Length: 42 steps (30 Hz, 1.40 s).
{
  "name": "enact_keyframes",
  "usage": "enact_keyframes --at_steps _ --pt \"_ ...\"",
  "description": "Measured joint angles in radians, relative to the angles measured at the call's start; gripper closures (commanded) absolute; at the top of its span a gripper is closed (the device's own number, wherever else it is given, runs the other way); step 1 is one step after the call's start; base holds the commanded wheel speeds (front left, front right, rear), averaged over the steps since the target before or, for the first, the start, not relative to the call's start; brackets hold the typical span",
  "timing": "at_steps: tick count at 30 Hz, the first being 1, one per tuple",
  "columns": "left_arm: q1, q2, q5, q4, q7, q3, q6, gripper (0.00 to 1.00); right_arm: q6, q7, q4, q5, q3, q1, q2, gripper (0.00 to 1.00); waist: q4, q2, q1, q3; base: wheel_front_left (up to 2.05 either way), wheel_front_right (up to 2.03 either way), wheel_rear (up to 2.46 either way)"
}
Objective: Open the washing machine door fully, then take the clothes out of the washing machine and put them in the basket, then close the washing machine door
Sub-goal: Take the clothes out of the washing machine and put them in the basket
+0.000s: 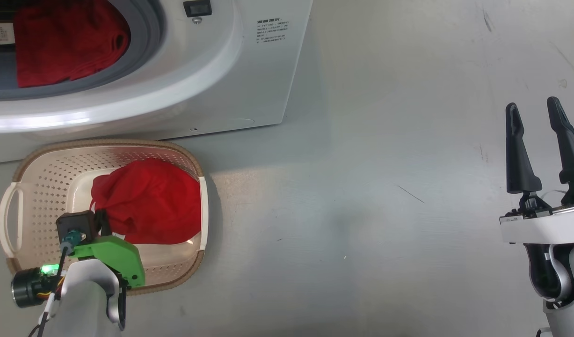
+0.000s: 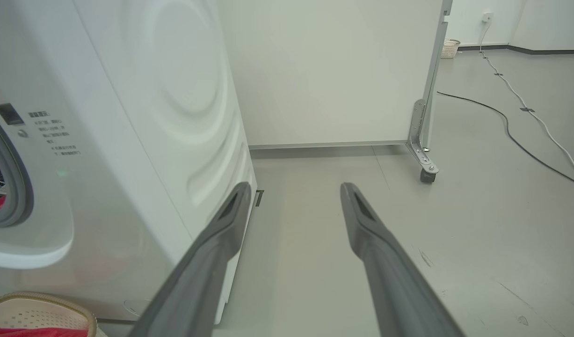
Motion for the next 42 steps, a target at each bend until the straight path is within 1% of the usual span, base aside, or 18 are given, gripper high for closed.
enact_keyframes --at_steps 4,5,6,7,17,29,35,42 --pt "-0.014 0.0 -0.001 0.03 -0.012 0.003 0.003 1.0 0.0 0.0 0.0 0.0 0.002 -0.001 -0.001 0.0 0.0 0.0 0.0 0.001 0.0 0.0 0.0" --pt "-0.017 0.0 -0.003 0.041 -0.012 0.007 0.003 0.76 0.0 0.0 0.001 0.0 0.002 -0.002 -0.001 0.0 0.0 0.0 0.0 0.0 0.0 0.0 0.0" --pt "-0.021 0.0 -0.008 0.052 -0.012 0.009 0.003 0.59 0.0 0.0 0.001 0.0 0.003 -0.003 -0.001 0.0 0.0 0.0 0.0 0.0 0.0 0.0 0.0" --pt "-0.024 0.0 -0.01 0.06 -0.012 0.009 0.003 0.0 0.0 0.0 0.002 0.0 0.003 -0.005 -0.001 0.0 0.0 0.0 0.0 0.0 0.0 0.0 0.0" --pt "-0.053 -0.001 -0.017 0.132 -0.037 0.011 0.005 0.0 0.0 0.0 0.022 0.0 0.009 -0.015 -0.001 0.0 0.008 0.0 0.0 -0.019 0.0 0.0 0.0" --pt "-0.076 -0.002 -0.017 0.163 -0.101 -0.009 -0.002 0.0 0.0 -0.001 0.057 -0.002 0.017 -0.015 0.008 0.0 0.023 0.0 0.0 -0.09 0.0 0.0 0.0" --pt "-0.084 -0.003 -0.017 0.137 -0.115 -0.028 -0.027 0.0 0.0 -0.001 0.074 -0.003 0.021 -0.013 0.02 0.0 0.033 0.0 0.0 -0.144 0.0 0.0 0.0" --pt "-0.084 -0.004 -0.016 0.076 -0.122 -0.044 -0.054 0.0 0.0 -0.001 0.091 -0.01 0.022 0.016 0.034 0.0 0.047 0.0 0.0 -0.214 0.0 0.0 0.0"
